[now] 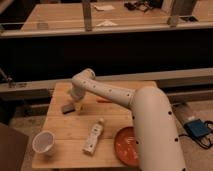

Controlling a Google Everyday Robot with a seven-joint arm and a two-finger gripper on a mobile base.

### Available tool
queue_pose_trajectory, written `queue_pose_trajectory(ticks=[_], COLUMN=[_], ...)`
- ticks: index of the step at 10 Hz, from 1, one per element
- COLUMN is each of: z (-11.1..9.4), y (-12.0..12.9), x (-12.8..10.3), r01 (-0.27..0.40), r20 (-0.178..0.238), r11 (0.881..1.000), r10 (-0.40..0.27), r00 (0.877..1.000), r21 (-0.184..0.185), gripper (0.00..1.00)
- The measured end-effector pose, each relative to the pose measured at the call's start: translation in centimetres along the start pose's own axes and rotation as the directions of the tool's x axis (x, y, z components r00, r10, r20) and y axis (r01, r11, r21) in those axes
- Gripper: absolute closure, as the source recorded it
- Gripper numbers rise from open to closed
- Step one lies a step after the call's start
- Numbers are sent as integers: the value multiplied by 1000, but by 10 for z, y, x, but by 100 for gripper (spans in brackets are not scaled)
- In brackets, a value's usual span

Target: Place the eraser in the ceramic cup

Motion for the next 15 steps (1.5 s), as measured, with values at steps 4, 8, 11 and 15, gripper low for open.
queue_pose_trajectory(ticks=[4, 8, 11, 15], z=[10, 17, 22, 27], y=[1, 2, 2, 3], x=[0, -1, -3, 0], r01=[13, 23, 35, 42], r20=[5, 10, 13, 13], r11=[1000, 1000, 999, 999], r10=[-13, -23, -34, -42], r00=[1000, 1000, 999, 999], r21=[-10, -15, -20, -23], gripper=[20, 20, 20, 20])
